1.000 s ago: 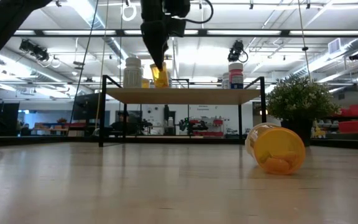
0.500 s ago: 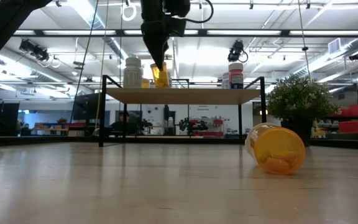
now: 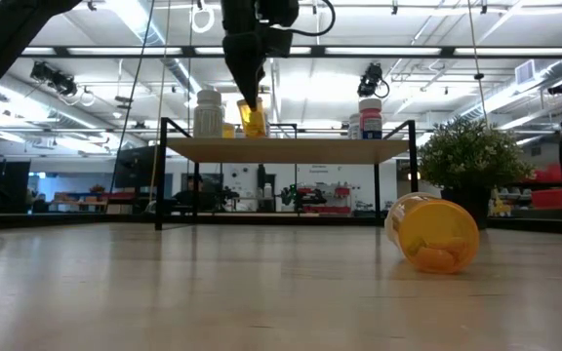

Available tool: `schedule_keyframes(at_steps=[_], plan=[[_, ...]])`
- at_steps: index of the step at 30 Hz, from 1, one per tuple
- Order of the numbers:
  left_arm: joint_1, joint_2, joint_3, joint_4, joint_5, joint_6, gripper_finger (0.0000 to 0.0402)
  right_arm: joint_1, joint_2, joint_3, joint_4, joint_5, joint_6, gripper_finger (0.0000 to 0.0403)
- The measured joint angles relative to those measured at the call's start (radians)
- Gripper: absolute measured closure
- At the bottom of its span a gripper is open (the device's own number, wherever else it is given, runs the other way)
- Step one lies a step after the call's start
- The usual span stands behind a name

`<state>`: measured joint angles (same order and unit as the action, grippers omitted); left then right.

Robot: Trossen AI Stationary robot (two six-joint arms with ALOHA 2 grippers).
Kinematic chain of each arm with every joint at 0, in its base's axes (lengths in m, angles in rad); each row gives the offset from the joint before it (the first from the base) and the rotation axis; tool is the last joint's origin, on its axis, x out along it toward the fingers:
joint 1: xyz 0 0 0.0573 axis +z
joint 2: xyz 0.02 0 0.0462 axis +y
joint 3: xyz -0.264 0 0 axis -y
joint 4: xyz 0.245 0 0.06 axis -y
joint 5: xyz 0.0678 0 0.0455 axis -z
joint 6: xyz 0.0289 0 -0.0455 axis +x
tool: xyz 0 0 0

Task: Pick and place medicine bottles onto shelf by color
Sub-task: Put the left yellow pill bottle on the shelf, then put the blue pill bottle on the shelf

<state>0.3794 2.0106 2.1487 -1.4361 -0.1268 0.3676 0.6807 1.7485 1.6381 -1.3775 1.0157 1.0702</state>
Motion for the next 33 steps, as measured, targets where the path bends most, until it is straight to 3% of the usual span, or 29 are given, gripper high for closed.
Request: schedule_keyframes(at_steps=[17,33], plan=[[0.001,0.0,0.0,-0.004,0.0,-0.043,0.0127,0.0,0.0,0.0,0.0,0.0,-0.001,0.0091],[-0.002,-0.003,0.002,0.041,-0.048,-0.005,0.0124,0.0,0.0,0.0,0.0,0.0,-0.008,0.0091]])
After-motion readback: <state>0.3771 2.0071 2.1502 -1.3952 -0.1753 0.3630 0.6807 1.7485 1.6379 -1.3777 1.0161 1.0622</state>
